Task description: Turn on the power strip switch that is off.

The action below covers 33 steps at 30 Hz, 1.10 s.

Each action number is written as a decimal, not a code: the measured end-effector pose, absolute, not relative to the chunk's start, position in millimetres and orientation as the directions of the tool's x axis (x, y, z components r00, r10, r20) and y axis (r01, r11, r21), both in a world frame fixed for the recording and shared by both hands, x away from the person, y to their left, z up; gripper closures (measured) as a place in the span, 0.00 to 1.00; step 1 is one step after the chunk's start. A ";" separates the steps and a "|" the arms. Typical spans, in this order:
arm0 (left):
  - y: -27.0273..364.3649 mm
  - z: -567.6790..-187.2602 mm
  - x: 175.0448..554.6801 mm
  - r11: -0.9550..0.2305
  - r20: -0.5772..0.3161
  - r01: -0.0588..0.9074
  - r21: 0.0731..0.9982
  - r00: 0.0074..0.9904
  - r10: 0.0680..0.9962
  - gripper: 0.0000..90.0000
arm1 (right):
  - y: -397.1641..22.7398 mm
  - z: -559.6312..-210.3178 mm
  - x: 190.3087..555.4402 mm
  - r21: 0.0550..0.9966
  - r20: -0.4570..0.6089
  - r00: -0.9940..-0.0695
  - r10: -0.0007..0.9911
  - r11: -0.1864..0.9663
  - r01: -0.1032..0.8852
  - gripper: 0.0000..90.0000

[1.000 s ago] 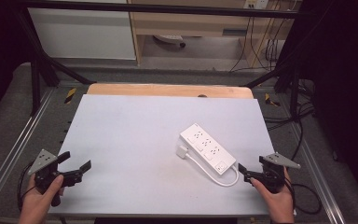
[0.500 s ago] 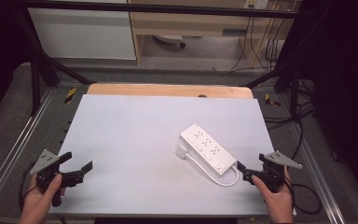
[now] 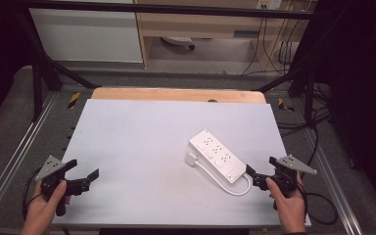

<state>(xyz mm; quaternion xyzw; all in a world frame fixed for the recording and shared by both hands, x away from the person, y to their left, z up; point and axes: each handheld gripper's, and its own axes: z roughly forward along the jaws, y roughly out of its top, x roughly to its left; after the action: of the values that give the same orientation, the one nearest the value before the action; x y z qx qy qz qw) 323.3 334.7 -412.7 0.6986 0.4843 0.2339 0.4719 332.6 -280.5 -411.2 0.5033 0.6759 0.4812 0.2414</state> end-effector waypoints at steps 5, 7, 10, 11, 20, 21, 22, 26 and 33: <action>331.4 -414.0 321.6 -0.121 -0.108 0.448 0.886 0.452 0.885 0.08 | -272.8 -411.5 336.7 0.896 0.145 -0.380 0.913 0.042 0.443 0.03; 332.2 -413.8 319.3 -0.111 -0.119 0.447 0.888 0.454 0.883 0.08 | -270.0 -411.9 339.0 0.895 0.140 -0.385 0.912 0.050 0.444 0.03; 334.0 -414.0 316.5 -0.098 -0.132 0.450 0.888 0.453 0.882 0.07 | -266.4 -408.7 340.3 0.899 0.121 -0.397 0.910 0.069 0.432 0.03; 334.6 -414.2 316.4 -0.100 -0.128 0.449 0.888 0.450 0.884 0.07 | -266.4 -408.7 340.3 0.899 0.121 -0.397 0.910 0.069 0.432 0.03; 337.3 -413.5 314.9 -0.088 -0.126 0.441 0.893 0.435 0.892 0.08 | -269.1 -401.7 341.6 0.910 0.104 -0.399 0.911 0.074 0.407 0.03; 338.1 -412.8 314.3 -0.083 -0.127 0.436 0.896 0.432 0.893 0.08 | -268.9 -401.6 342.0 0.910 0.098 -0.397 0.913 0.079 0.408 0.03; 338.6 -412.5 314.1 -0.078 -0.130 0.431 0.899 0.431 0.893 0.08 | -268.5 -401.6 342.2 0.910 0.107 -0.395 0.912 0.070 0.409 0.03; 338.9 -413.6 314.6 -0.075 -0.134 0.439 0.895 0.425 0.895 0.08 | -266.8 -401.2 343.0 0.911 0.116 -0.403 0.908 0.064 0.408 0.03; 337.7 -414.5 315.5 -0.086 -0.127 0.442 0.893 0.429 0.894 0.08 | -263.2 -396.9 343.4 0.917 0.113 -0.423 0.899 0.069 0.392 0.03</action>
<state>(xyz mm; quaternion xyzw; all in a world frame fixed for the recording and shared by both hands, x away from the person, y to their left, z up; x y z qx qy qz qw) 315.5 337.7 -414.5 0.6977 0.4790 0.2369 0.4771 343.4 -263.2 -396.9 0.4717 0.6844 0.4929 0.2573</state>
